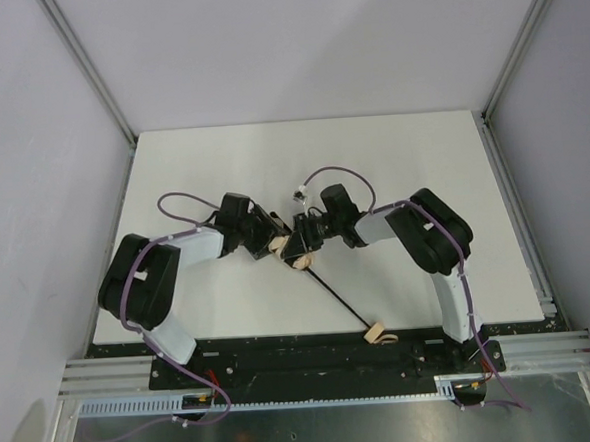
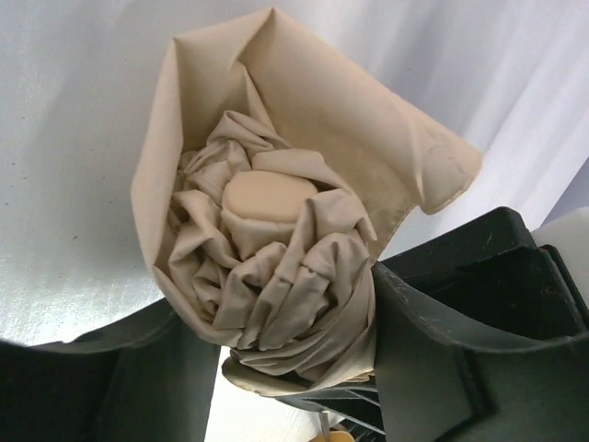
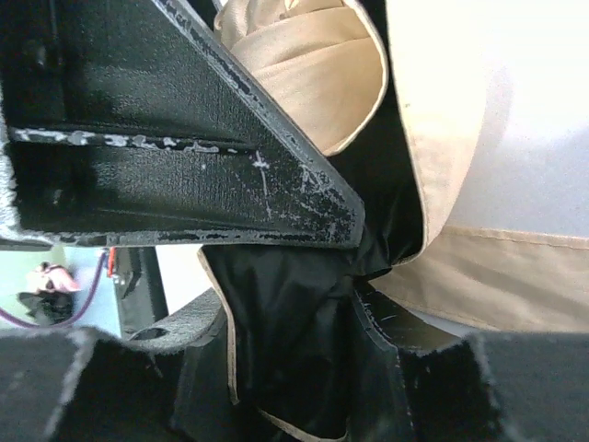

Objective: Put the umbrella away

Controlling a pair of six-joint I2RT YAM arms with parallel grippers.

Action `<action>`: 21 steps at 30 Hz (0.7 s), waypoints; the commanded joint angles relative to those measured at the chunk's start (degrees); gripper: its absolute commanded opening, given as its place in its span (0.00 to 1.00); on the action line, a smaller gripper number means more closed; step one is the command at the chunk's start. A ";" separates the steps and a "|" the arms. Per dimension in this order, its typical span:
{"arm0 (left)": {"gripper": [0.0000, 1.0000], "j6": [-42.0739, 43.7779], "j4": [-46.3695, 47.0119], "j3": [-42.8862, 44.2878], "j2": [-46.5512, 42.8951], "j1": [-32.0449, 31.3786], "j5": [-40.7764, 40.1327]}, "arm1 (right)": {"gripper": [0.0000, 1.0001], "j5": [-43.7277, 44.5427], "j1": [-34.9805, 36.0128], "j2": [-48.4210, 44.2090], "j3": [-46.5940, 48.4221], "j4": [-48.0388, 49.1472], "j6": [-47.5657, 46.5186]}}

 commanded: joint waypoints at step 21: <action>0.00 0.45 23.13 -13.84 -6.24 3.92 8.76 | 0.77 7.68 -0.60 -13.20 -2.26 -18.51 4.93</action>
